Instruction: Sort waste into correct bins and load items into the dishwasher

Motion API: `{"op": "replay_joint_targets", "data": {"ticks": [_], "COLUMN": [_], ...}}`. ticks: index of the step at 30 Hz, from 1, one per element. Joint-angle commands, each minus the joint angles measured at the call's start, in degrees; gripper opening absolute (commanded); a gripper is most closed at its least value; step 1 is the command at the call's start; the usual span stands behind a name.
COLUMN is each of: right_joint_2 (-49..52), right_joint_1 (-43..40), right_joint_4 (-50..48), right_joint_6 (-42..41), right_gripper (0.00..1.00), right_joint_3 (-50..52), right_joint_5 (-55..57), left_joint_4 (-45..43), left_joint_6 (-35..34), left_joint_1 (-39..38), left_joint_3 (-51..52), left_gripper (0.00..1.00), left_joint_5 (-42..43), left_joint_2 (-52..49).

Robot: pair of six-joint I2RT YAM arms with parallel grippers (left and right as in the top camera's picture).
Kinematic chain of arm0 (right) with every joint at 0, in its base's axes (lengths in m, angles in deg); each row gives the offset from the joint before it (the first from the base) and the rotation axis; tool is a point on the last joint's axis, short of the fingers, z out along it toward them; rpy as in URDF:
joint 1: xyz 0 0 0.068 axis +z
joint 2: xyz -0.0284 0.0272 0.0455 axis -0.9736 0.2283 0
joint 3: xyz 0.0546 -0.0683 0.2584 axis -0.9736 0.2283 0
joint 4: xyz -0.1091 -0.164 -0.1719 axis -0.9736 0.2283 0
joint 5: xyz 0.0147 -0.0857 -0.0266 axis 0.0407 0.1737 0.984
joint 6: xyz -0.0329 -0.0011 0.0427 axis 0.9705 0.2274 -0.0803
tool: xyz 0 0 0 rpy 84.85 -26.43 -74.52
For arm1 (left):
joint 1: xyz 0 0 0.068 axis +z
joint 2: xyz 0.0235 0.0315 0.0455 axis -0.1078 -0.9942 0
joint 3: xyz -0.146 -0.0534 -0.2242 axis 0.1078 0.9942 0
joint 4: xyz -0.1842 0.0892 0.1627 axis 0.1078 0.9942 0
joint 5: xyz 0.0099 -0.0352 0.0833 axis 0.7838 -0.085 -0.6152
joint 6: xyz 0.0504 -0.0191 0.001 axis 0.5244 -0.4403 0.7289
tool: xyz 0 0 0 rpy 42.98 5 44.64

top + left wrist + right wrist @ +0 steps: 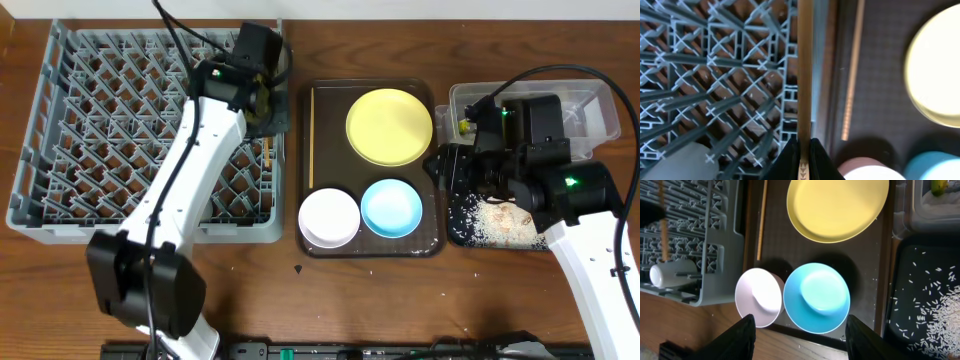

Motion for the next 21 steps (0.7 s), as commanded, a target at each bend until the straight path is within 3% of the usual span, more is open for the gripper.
{"op": "replay_joint_targets", "data": {"ticks": [1, 8, 16, 21], "right_joint_2": [0.1, 0.1, 0.1, 0.1], "right_joint_1": [-0.2, -0.2, -0.2, -0.2], "right_joint_4": [0.1, 0.1, 0.1, 0.1], "right_joint_6": [-0.3, -0.3, -0.3, -0.3], "right_gripper": [0.56, 0.56, 0.56, 0.56], "right_joint_3": [-0.2, -0.2, -0.2, -0.2], "right_joint_5": [0.0, 0.0, 0.0, 0.0], "left_joint_4": [-0.7, -1.7, -1.6, -1.5], "left_joint_6": [2.3, 2.7, 2.9, 3.2], "left_joint_1": [-0.1, -0.1, -0.1, -0.1], "left_joint_3": [1.6, 1.6, 1.4, 1.4], "left_gripper": [0.08, 0.09, 0.11, 0.11], "left_joint_5": [-0.7, -0.8, -1.1, -5.8], "left_joint_2": [-3.7, -8.4, -7.0, -6.2]}}
